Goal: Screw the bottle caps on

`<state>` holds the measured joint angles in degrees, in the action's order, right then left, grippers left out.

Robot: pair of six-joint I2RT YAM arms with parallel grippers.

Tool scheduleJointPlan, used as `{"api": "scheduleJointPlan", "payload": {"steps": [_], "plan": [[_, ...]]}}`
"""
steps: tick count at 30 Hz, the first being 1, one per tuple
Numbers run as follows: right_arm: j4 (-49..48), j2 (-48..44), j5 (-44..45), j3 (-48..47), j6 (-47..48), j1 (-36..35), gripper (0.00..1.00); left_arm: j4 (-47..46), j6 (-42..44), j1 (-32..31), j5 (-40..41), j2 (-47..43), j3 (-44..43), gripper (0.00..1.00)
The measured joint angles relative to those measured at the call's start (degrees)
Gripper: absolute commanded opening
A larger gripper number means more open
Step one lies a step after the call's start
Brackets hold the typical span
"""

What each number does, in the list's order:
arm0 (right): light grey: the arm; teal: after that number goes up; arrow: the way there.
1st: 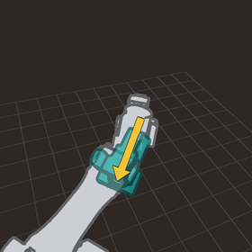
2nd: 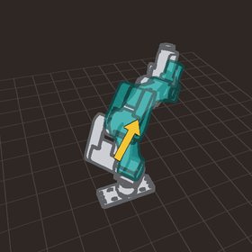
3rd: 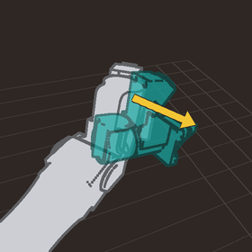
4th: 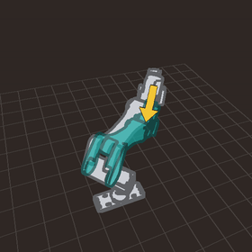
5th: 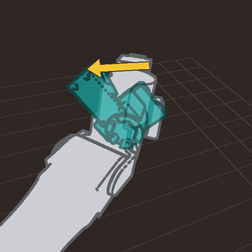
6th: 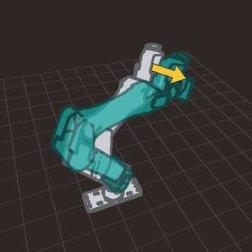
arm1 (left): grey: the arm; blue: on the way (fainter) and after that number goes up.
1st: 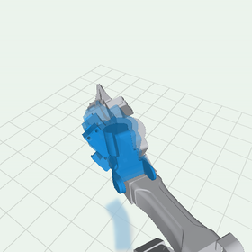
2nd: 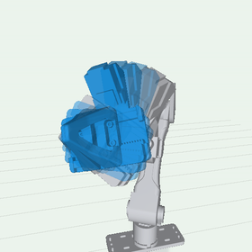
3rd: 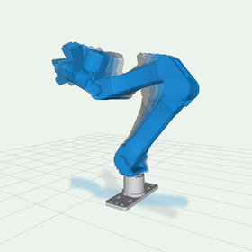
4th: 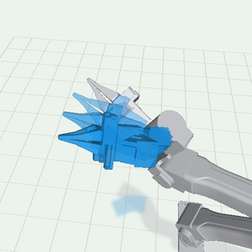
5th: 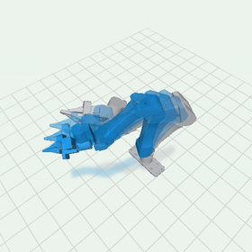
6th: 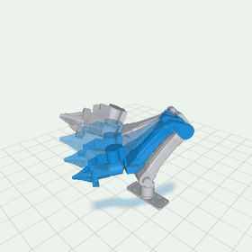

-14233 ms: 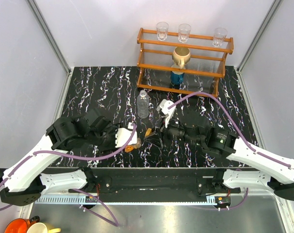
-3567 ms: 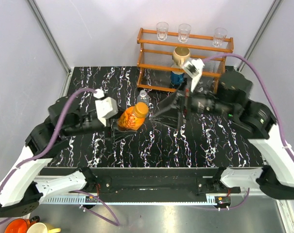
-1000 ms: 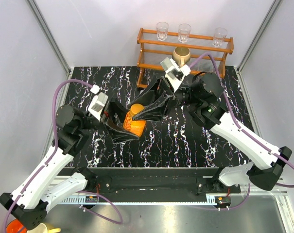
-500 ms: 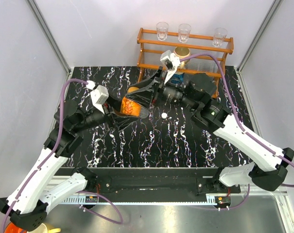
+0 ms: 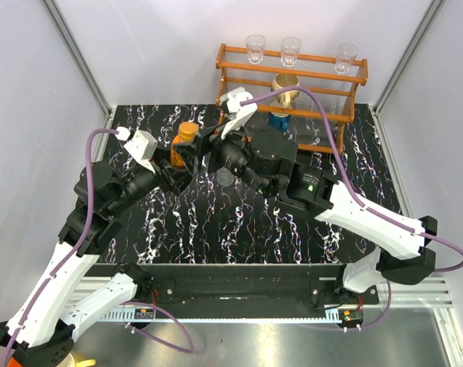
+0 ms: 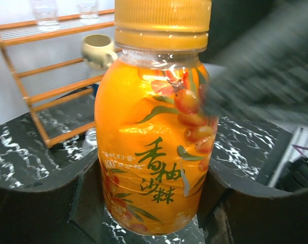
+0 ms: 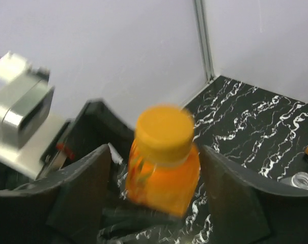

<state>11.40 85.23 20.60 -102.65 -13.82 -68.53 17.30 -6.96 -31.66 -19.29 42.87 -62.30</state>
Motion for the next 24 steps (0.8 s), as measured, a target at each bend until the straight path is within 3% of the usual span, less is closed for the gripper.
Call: {"api": "scheduleJointPlan", "payload": {"steps": [4, 6, 11, 19, 24], "plan": [[3.3, -0.9, -0.7, 0.0, 1.7, -2.1, 0.98, -2.5, -0.7, 1.6, 0.7, -0.1, 0.8, 0.36], [4.1, -2.3, -1.7, 0.4, 2.3, -2.3, 1.0, -5.1, -2.4, 1.7, -2.1, -0.5, 2.5, 0.37], [4.9, -8.9, -8.2, 2.6, 2.6, -0.9, 1.0, -15.1, -10.0, 2.2, -17.0, -0.3, 6.5, 0.39], [4.1, -19.4, -34.2, 7.1, 2.4, 11.6, 1.0, -34.2, -24.5, 2.1, -38.7, 1.1, 8.1, 0.41], [-1.5, -18.0, -53.3, 8.7, 3.7, 12.4, 1.0, -40.4, -30.3, 1.0, -45.4, 1.7, 8.1, 0.41]]}}
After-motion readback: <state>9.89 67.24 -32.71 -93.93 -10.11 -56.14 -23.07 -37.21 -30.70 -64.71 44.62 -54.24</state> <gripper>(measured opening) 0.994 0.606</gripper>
